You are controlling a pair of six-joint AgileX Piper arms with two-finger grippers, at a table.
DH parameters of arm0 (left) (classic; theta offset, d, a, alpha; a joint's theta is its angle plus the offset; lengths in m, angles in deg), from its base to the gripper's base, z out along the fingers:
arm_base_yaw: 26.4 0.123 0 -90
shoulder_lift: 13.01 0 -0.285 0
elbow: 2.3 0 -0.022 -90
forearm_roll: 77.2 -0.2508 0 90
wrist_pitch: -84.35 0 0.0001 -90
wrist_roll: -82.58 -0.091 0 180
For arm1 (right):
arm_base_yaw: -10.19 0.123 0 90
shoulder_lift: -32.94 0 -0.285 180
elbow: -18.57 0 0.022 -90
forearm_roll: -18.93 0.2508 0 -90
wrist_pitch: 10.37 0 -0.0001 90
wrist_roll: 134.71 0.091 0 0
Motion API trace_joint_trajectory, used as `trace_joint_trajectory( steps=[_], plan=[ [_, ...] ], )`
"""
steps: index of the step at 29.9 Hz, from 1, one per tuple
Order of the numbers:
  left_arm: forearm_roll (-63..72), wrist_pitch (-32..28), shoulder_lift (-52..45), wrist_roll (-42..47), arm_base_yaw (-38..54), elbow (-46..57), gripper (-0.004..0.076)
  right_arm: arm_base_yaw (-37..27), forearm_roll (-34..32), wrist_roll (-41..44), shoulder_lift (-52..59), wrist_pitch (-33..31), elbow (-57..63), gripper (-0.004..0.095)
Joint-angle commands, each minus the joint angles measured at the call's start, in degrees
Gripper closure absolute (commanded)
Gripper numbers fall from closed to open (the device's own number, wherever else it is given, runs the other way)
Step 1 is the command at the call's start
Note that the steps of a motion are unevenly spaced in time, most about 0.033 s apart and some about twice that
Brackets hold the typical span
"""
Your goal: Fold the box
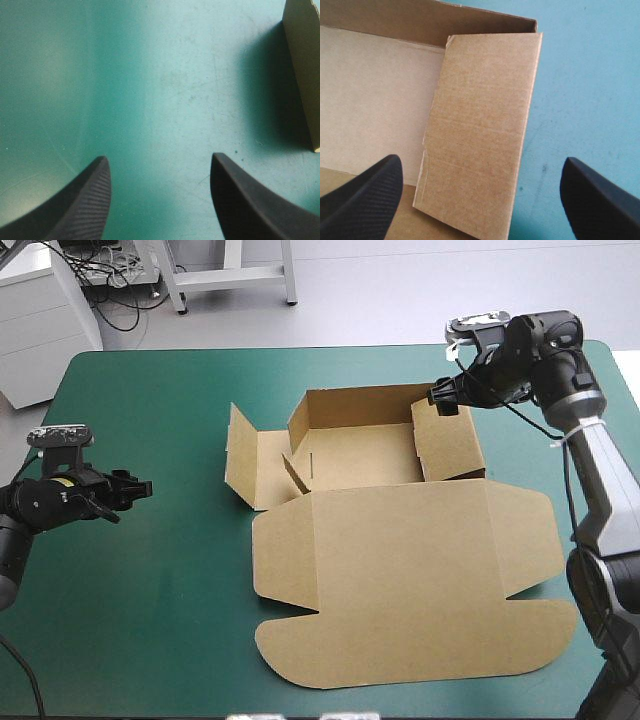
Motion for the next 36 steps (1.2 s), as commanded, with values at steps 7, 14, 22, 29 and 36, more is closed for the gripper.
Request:
trace_joint_trajectory(
  steps=[7, 14, 22, 29, 36],
  plan=[
    [1.72, -2.28, -1.4, -0.05, -0.21, -1.43, 0.0306, -0.33, -4.13, 0.26, -6.74, 0.04, -1.71, 0.0148],
    [1.72, -2.28, -1.4, -0.67, -0.21, -1.43, 0.0306, -0.33, -4.38, -0.59, -10.88, 1.01, -1.81, 0.0147],
    [2.16, -2.28, -1.4, -0.9, -0.21, -1.43, 0.0306, -1.91, -3.49, -0.59, -11.77, 0.23, -1.81, 0.0371],
    [2.16, -2.28, -1.4, -1.03, -0.21, -1.43, 0.0307, -2.16, -3.59, -1.14, -11.77, -0.02, -1.81, 0.085],
    [2.16, -2.28, -1.4, -1.03, -0.21, -1.43, 0.0306, -2.16, -4.05, -1.05, -11.77, -0.02, -1.81, 0.093]
  ],
)
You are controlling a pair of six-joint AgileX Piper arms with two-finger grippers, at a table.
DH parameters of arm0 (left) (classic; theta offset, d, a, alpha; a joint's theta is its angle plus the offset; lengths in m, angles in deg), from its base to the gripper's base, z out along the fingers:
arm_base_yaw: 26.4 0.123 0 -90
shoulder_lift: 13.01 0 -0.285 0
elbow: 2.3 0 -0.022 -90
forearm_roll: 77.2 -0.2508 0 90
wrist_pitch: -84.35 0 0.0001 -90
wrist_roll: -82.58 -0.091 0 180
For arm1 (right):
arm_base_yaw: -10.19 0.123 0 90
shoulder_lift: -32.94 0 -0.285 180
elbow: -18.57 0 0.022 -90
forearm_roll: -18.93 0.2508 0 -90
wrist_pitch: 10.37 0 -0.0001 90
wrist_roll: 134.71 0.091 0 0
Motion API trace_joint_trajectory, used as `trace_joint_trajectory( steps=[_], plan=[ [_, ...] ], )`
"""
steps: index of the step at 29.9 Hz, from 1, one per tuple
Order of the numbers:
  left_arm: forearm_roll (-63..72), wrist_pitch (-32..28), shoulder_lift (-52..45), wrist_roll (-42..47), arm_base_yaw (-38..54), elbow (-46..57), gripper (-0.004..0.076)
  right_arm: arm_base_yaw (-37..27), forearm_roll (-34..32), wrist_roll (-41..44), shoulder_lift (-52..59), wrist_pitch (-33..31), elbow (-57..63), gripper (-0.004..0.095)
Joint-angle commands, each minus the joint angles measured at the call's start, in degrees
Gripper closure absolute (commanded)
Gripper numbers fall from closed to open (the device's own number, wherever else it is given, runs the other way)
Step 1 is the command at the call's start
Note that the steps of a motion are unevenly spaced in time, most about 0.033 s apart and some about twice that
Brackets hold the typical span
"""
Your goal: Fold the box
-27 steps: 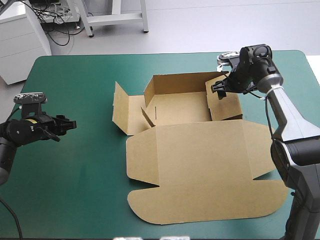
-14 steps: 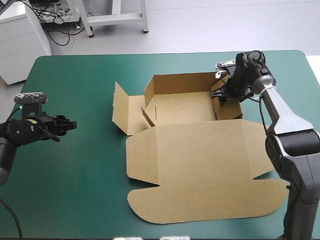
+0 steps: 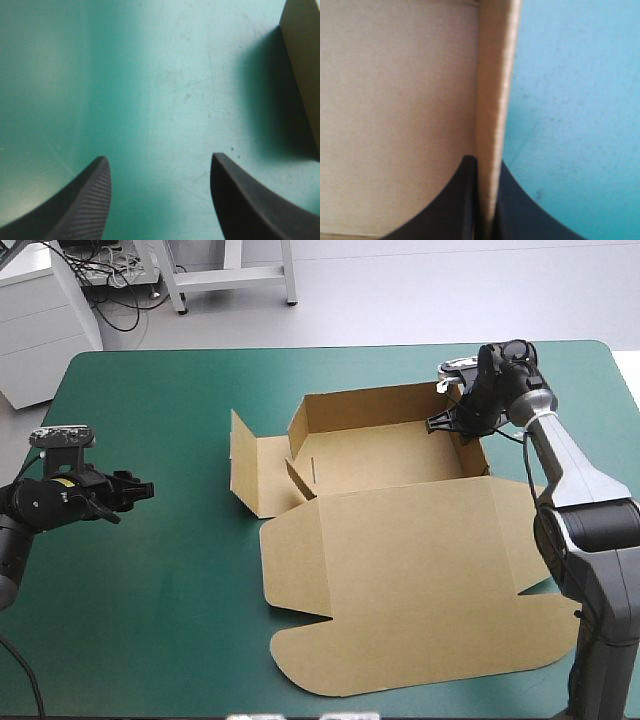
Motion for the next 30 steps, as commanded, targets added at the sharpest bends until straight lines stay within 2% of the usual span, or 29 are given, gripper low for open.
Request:
trace_joint_trajectory(
  steps=[1, 5, 15, 20, 25, 30],
  plan=[
    [1.3, -2.82, -1.4, 0.0, -0.21, -1.43, 0.0306, -0.19, 0.19, -0.99, 3.47, -1.31, -1.68, 0.093],
    [1.3, -2.82, -1.29, 0.0, -0.21, -1.43, 0.0307, -0.19, 4.25, -0.99, 3.72, -1.31, -2.03, 0.0931],
    [1.3, -2.66, -1.29, -0.14, -0.21, -1.43, 0.0307, -0.76, 8.34, -0.97, 5.45, -1.31, -5.72, 0.0931],
    [1.3, -3.25, -1.04, -4.28, -0.21, -1.25, 0.0306, -2.14, 10.67, -2.58, 8.47, -1.31, -7.34, 0.0931],
    [2.0, -4.24, 0.46, -5.19, -0.21, -1.25, 0.0306, -5.65, 17.08, -4.89, 12.16, -1.31, -7.34, 0.0931],
    [8.87, -6.37, 3.82, -5.8, -0.21, -1.25, 0.0306, -9.33, 26.69, -7.51, 15.24, -1.31, -7.34, 0.0931]
  ],
)
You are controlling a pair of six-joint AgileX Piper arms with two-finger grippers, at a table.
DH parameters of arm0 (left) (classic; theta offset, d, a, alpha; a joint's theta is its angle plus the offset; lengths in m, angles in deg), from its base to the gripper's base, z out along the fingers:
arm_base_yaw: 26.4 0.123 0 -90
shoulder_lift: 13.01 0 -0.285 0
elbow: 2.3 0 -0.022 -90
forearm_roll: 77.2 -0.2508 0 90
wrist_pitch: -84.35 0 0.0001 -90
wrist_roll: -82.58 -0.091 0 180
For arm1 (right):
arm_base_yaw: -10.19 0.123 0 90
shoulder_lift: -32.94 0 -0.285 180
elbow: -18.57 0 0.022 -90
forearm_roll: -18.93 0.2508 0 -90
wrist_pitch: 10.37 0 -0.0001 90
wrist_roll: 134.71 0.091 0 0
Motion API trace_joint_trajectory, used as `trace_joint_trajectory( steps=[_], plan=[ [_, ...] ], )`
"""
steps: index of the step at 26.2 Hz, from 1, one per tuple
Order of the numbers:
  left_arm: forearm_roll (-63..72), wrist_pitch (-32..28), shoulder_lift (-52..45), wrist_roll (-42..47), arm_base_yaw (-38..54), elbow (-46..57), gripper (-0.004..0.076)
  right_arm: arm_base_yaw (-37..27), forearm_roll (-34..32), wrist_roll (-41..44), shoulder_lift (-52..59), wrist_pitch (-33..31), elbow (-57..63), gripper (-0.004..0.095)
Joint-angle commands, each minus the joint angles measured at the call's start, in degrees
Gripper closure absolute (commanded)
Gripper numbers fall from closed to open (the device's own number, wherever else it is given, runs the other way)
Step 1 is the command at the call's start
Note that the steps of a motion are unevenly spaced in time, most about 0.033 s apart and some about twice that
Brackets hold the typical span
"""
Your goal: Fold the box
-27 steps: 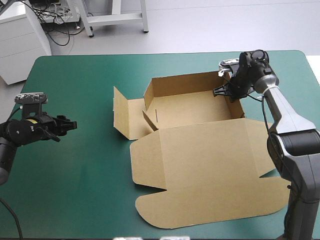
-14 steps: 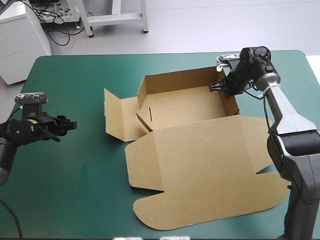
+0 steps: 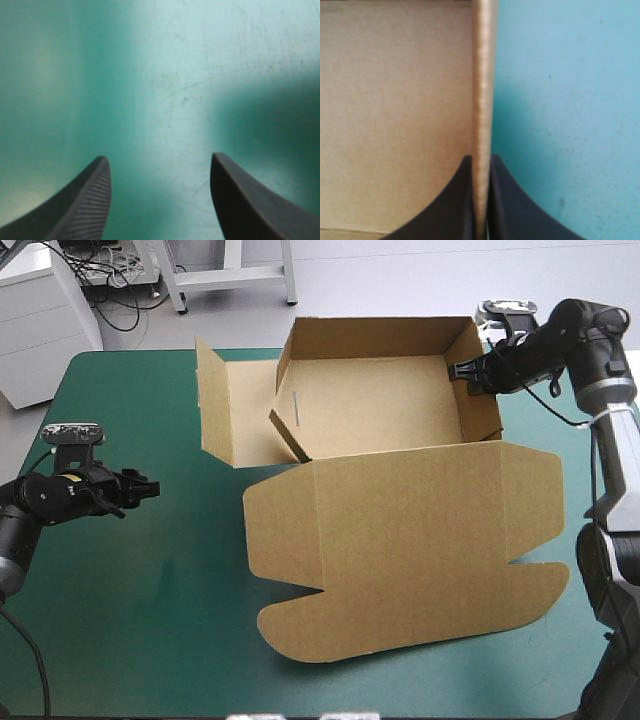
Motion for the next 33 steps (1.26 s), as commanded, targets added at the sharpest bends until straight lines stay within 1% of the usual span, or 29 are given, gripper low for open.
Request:
trace_joint_trajectory(
  steps=[1, 5, 8, 12, 17, 21, 26, 29, 33],
  plan=[
    [7.22, -4.11, 0.99, -1.17, -0.21, -1.41, 0.0306, -2.31, 8.42, -1.84, 5.59, -0.18, -1.99, 0.0931],
    [21.34, -4.58, 3.86, -8.83, -0.21, -1.41, 0.0306, -2.43, 10.8, -2.39, 6.73, -0.18, -1.99, 0.0931],
    [33.45, -4.35, 5.52, -15.92, -0.21, -1.41, 0.0306, -2.33, 14.11, -3.15, 6.73, -0.18, -1.99, 0.0931],
    [46.56, -2.35, 7.79, -23.64, -0.21, -1.41, 0.0306, -1.81, 13.99, -3.15, 6.73, -0.18, -1.88, 0.0931],
    [62.16, 4.44, 11.27, -31.11, -0.21, -1.75, 0.0306, -0.79, 13.71, -3.4, 6.73, -0.18, -1.88, 0.093],
    [73.08, 10.19, 14.06, -35.85, -1.11, -2.0, 0.0306, 0.14, 12.23, -3.52, 6.73, -0.18, -1.88, 0.093],
    [82.66, 14.32, 15.67, -40.31, -4.3, -2.14, 0.0306, 0.52, 10.68, -3.39, 5.68, -0.18, -1.88, 0.0929],
    [82.28, 15.35, 15.67, -40.31, -6.57, -4.29, 0.0306, 0.52, 10.68, -3.39, 5.01, -0.18, -1.88, 0.0929],
    [82.28, 16.44, 15.67, -38.99, -8.89, -11.36, 0.0309, 0.52, 10.3, -3.39, 3.98, -0.07, -1.88, 0.093]
  ],
)
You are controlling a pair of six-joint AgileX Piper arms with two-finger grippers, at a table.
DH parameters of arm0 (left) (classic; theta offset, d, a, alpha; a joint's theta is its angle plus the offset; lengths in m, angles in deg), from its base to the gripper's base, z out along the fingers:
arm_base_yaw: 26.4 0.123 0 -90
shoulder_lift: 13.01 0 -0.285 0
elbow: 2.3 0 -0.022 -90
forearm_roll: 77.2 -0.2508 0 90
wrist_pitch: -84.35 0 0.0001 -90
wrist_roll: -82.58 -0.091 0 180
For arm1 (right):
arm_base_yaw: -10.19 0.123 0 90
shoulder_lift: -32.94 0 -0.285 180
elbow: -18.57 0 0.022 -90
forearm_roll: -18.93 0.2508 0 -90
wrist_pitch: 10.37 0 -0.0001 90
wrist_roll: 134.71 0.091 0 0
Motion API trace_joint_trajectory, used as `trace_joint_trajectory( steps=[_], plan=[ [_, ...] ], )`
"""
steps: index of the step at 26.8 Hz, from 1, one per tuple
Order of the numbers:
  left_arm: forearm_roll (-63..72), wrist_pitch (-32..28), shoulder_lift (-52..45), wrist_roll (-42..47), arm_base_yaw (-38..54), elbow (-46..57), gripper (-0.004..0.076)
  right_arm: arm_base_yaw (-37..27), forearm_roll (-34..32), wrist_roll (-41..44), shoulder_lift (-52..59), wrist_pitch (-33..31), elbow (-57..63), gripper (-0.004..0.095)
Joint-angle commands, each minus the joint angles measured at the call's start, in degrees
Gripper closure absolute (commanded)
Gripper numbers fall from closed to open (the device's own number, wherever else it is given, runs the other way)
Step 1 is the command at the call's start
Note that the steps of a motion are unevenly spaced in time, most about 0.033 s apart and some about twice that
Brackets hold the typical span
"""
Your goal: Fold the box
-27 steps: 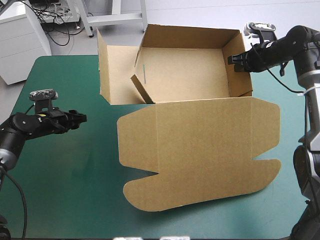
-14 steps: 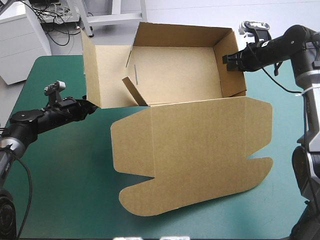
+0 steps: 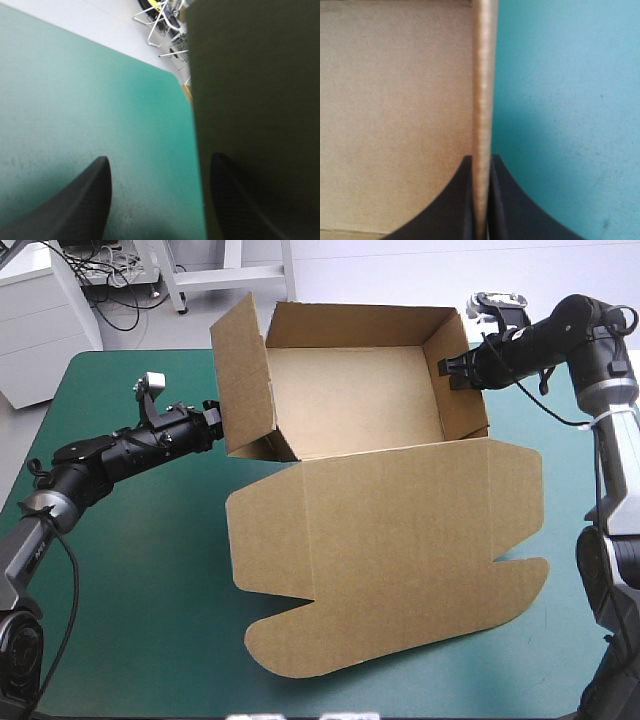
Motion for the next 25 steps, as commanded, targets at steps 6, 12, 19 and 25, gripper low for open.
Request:
trace_joint_trajectory(
  steps=[6, 12, 19, 25],
  plan=[
    [5.13, 2.89, -2.27, 3.72, -1.31, -8.07, 0.0309, 0.17, 2.16, 0.18, 3.11, 0.18, -1.83, 0.093],
    [6.2, 5.69, -2.27, 4.75, -1.85, -8.57, 0.0309, 0.17, 1.7, 0.18, 3.11, 0.32, -1.83, 0.093],
    [6.55, 6.8, -2.27, 5.75, -3.21, -9.56, 0.0309, 0.17, 1.56, 0.82, 3.11, 0.46, -1.83, 0.093],
    [5.07, 8.27, -2.27, 9.01, -3.46, -15.1, 0.0309, 0.17, 1.56, 1.04, 3.11, 0.5, -1.83, 0.093]
  ],
)
